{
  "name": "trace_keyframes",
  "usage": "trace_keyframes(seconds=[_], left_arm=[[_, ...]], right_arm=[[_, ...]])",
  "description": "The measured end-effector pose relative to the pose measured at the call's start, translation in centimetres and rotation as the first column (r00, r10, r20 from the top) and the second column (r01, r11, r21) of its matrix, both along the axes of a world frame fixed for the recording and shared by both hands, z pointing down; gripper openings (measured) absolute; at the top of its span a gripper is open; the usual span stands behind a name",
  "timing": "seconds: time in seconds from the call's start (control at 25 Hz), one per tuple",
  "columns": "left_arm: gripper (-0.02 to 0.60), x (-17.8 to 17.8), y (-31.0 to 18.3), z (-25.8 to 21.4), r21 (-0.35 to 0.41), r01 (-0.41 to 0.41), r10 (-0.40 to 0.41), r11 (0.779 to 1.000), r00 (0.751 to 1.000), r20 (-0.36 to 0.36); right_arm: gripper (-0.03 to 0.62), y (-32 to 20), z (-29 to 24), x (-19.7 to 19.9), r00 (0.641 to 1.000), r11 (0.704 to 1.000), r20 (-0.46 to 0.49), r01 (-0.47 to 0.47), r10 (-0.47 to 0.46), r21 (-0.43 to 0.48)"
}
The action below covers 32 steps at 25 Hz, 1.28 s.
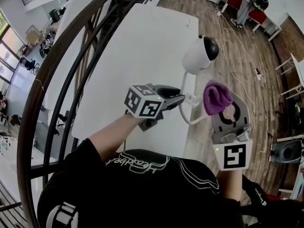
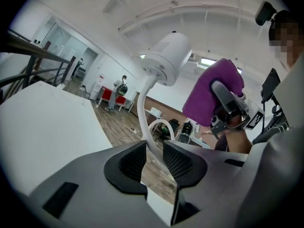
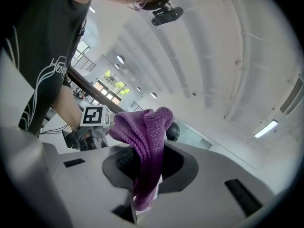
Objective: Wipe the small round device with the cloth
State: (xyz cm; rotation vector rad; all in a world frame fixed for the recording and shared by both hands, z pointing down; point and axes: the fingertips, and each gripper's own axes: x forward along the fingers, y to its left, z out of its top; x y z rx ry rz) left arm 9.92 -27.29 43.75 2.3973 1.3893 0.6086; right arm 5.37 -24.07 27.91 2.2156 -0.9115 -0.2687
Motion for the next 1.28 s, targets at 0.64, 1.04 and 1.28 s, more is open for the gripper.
trace_keyframes(seconds=[0.64, 1.04, 1.28], left_arm=[[0.107, 0.3, -0.3, 0.4, -0.019, -0.017, 0.017, 1.0, 1.0, 0.007], [0.107, 0.1, -0.4, 0.4, -0.024, -0.025, 0.025, 0.999, 1.0, 0.008], [0.107, 0.1, -0.3, 0.2, -0.031, -0.028, 0.028, 0.999, 1.0, 0.011]], right_arm=[[0.058, -4.4, -5.6, 3.0, 0.946, 0.978, -0.319, -0.123, 0.064, -0.168], [0.058, -6.5, -4.3, 3.6, 0.942, 0.963, -0.335, -0.126, 0.04, -0.239], [0.058, -7.2, -3.1, 3.6, 0.947, 0.961, -0.322, -0.103, 0.015, -0.258]])
